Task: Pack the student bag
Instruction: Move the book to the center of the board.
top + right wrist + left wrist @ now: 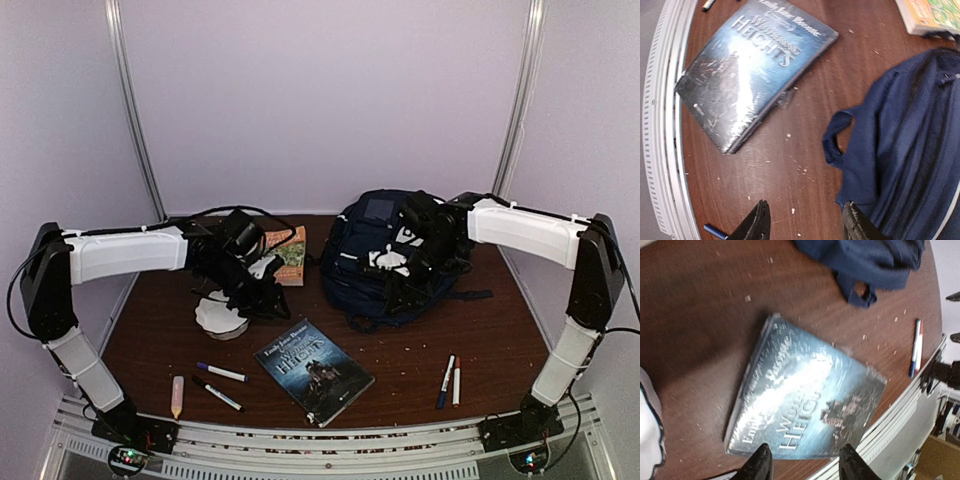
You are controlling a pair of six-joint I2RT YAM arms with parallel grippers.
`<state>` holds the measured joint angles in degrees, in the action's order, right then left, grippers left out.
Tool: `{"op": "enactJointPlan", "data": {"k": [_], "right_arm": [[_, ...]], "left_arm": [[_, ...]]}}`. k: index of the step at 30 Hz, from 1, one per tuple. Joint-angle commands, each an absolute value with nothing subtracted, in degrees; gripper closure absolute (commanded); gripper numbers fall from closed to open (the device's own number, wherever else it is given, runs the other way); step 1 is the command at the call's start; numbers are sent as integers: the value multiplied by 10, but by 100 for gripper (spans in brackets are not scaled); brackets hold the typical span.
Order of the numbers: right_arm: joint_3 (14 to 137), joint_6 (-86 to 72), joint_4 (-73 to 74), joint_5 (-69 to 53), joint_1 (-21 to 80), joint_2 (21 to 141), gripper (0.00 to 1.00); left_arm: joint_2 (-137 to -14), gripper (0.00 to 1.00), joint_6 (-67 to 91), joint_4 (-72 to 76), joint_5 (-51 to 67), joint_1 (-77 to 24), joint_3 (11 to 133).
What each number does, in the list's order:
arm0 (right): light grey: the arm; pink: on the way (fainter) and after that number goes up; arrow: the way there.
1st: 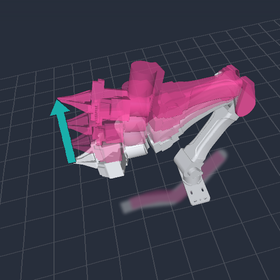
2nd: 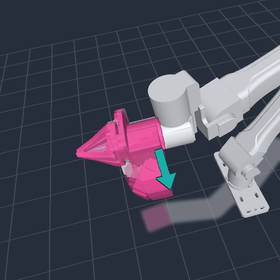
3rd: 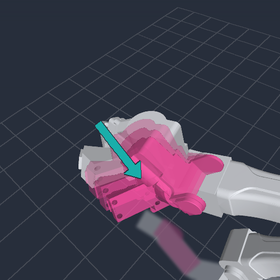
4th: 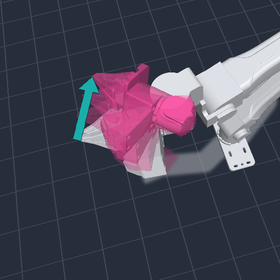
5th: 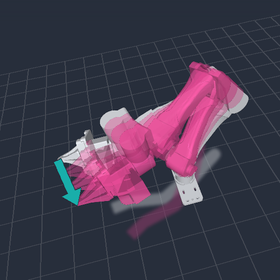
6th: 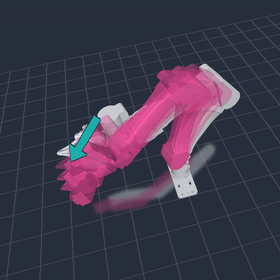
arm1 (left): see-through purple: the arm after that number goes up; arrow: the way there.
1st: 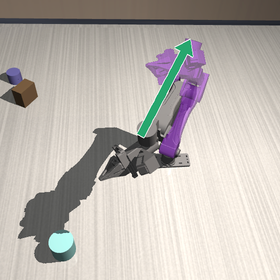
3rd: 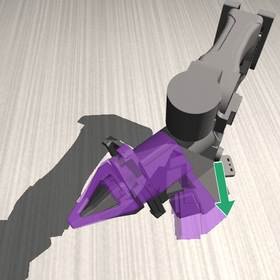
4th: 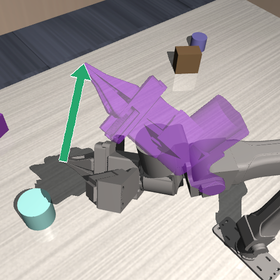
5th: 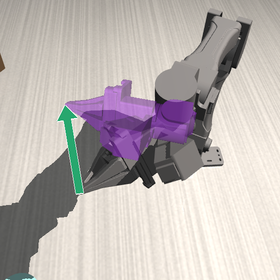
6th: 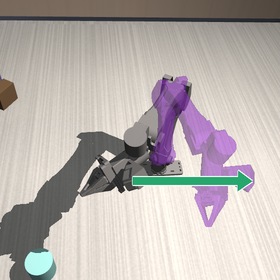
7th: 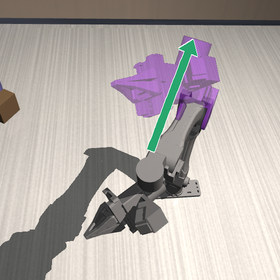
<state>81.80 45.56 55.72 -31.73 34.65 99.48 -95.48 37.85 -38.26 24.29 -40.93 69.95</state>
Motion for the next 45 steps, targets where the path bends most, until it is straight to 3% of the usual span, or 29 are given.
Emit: {"op": "enactJointPlan", "data": {"k": [1, 13, 19, 30, 45], "right_arm": [[787, 518, 584, -337, 405, 989, 49], [724, 434, 487, -317, 500, 1038, 52], [710, 344, 420, -281, 498, 1051, 52], [747, 279, 446, -341, 485, 1124, 53], [831, 231, 442, -413, 432, 1217, 54]], "left_arm": [[-946, 52, 286, -437, 274, -455, 670], [-954, 50, 314, -414, 310, -469, 591], [-964, 41, 334, -387, 286, -463, 577], [-1010, 43, 350, -355, 314, -434, 573], [-1087, 44, 374, -278, 287, -416, 673]]}}
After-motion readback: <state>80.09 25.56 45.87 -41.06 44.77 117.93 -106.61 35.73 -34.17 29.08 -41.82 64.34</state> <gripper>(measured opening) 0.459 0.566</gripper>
